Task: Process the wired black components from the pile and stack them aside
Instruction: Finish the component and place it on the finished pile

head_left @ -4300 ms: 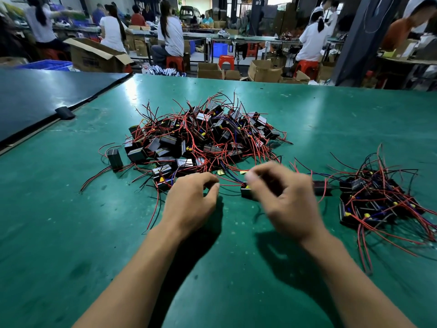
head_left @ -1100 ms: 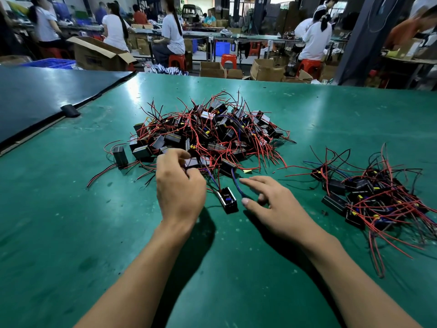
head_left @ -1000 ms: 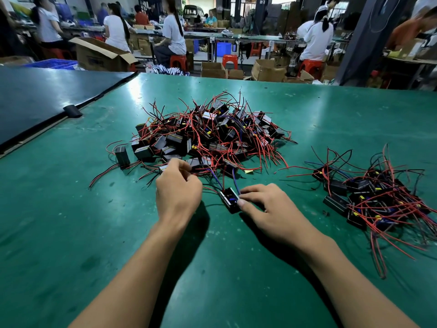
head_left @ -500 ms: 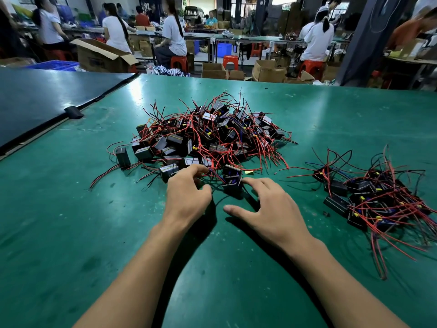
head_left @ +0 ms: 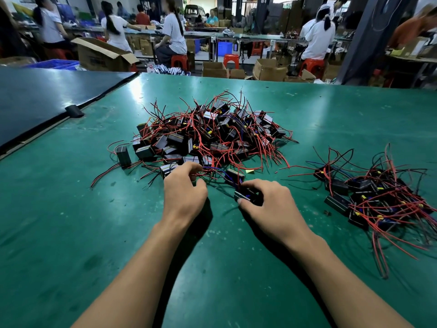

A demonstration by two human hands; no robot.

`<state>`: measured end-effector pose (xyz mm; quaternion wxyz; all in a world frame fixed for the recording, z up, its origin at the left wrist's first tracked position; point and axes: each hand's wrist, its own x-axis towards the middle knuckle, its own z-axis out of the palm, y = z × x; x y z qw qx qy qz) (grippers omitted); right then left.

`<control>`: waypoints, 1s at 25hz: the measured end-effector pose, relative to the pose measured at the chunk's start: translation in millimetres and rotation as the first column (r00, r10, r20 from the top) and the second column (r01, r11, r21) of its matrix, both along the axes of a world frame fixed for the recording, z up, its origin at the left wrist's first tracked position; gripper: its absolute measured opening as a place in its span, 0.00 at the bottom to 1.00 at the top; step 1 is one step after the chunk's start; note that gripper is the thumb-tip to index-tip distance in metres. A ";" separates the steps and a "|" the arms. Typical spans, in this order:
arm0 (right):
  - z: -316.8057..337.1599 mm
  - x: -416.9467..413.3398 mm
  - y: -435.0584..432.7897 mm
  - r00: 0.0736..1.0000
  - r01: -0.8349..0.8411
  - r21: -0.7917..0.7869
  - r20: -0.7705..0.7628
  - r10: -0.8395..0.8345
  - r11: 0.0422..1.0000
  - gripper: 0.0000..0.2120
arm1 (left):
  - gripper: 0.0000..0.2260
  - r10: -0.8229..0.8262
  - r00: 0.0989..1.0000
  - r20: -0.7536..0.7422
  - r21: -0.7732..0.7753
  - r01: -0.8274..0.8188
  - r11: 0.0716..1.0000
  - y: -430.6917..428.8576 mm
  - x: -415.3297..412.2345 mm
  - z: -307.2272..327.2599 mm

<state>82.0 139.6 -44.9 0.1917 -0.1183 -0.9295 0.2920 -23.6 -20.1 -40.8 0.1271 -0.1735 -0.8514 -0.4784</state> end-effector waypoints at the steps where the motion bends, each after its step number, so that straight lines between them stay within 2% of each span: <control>1: 2.4 1.4 4.1 0.999 0.038 -0.084 -0.028 -0.041 0.996 0.13 | 0.13 0.019 1.000 -0.005 0.024 -0.019 1.000 -1.1 -0.8 0.2; 3: 9.2 4.5 15.8 0.984 0.119 -0.288 -0.093 -0.152 0.950 0.08 | 0.12 0.044 0.999 -0.010 0.067 -0.043 0.997 -1.9 -2.4 0.8; 6: 20.2 8.4 34.0 0.945 0.150 -0.573 -0.157 -0.287 0.806 0.06 | 0.12 0.052 0.999 0.003 0.084 -0.052 0.995 -1.1 -3.5 1.9; 10: 34.6 12.0 39.3 0.951 -0.028 -0.876 -0.172 -0.257 0.482 0.12 | 0.10 0.045 0.999 -0.020 0.094 -0.043 0.995 -0.4 -2.2 3.0; 12: 37.8 13.1 39.0 0.964 -0.104 -0.914 -0.191 -0.188 0.393 0.16 | 0.07 0.051 0.995 -0.082 0.112 -0.042 0.993 1.1 2.3 6.8; 15: 41.0 14.6 37.2 0.958 -0.234 -0.943 -0.265 -0.111 0.235 0.18 | 0.05 -0.080 0.982 -0.172 0.088 0.097 0.991 7.6 14.0 12.7; 19: 47.7 19.9 42.2 0.906 -0.418 -0.907 -0.412 -0.096 -0.051 0.17 | 0.09 -0.175 0.979 -0.102 0.021 0.178 0.984 13.8 22.9 10.7; 20: 47.9 20.6 44.1 0.903 -0.427 -0.901 -0.421 -0.084 -0.075 0.17 | 0.10 -0.180 0.982 -0.055 0.040 0.183 0.982 14.0 23.4 10.9; 21: 47.1 20.8 44.8 0.913 -0.407 -0.912 -0.404 -0.059 -0.059 0.17 | 0.11 -0.195 0.981 0.001 0.073 0.195 0.978 13.9 24.2 12.2; 23: 42.4 18.7 41.8 0.954 -0.298 -0.951 -0.298 0.017 0.079 0.21 | 0.16 -0.280 0.950 0.136 0.218 0.247 0.944 14.5 25.7 17.0; 25: 35.2 15.9 36.9 0.981 -0.191 -0.949 -0.174 0.089 0.250 0.21 | 0.16 -0.406 0.870 0.279 0.441 0.260 0.859 17.1 28.8 22.1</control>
